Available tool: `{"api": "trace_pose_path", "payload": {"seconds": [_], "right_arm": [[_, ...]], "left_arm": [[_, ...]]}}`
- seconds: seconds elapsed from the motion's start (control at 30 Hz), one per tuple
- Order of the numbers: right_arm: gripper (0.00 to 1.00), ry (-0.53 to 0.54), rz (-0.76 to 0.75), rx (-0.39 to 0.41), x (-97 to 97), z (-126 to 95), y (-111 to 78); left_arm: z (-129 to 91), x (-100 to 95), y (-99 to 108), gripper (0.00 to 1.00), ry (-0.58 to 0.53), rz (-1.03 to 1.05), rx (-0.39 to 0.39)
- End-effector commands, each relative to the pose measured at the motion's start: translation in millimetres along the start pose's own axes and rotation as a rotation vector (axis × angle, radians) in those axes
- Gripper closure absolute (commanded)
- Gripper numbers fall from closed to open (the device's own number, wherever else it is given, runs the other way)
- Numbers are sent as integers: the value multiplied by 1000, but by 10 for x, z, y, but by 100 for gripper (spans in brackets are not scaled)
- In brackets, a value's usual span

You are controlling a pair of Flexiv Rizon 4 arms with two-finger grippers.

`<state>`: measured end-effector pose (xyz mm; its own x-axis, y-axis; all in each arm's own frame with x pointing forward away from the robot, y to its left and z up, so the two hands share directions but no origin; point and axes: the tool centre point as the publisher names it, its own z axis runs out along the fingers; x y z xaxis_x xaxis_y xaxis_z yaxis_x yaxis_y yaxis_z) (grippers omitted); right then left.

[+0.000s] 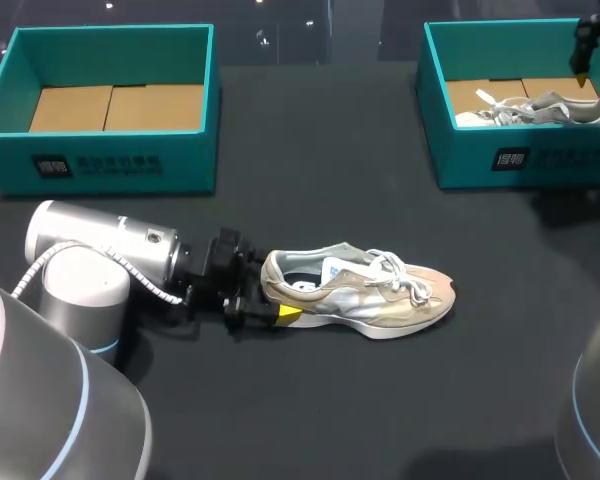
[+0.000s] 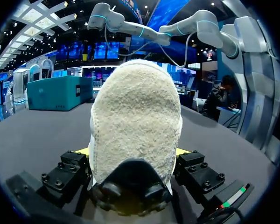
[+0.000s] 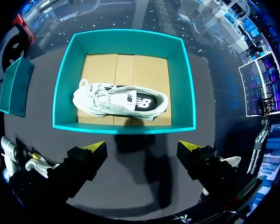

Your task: Take the shoe out of the shoebox, open the shoe tongue, remove and reinsert the insole, then place the shoe into the shoebox

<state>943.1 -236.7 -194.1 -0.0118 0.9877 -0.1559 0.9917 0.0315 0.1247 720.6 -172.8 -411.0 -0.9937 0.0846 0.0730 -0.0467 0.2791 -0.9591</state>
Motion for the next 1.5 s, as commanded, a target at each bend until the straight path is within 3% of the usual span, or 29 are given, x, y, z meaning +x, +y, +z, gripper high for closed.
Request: {"api": "trace_pose_path", "payload": {"seconds": [0.03,0.13,0.57,0.77,1.2,1.33,1.5], "right_arm": [[0,0,23,-16,180,-189,-199],[0,-1,41,-19,407,-277,-367],[0,-40,92,-39,1839,-596,-1030],[0,-35,114,-34,2390,-777,-1277],[0,-35,114,-34,2390,-777,-1277],[0,-74,130,-45,2788,-795,-1413],[0,-75,163,-62,3146,-764,-1609]], "left_arm": [[44,18,42,100,-2,0,0],[44,18,42,100,-2,0,0],[44,18,42,100,-2,0,0],[44,18,42,100,-2,0,0],[44,18,42,100,-2,0,0],[44,18,42,100,-2,0,0],[44,18,42,100,-2,0,0]]}}
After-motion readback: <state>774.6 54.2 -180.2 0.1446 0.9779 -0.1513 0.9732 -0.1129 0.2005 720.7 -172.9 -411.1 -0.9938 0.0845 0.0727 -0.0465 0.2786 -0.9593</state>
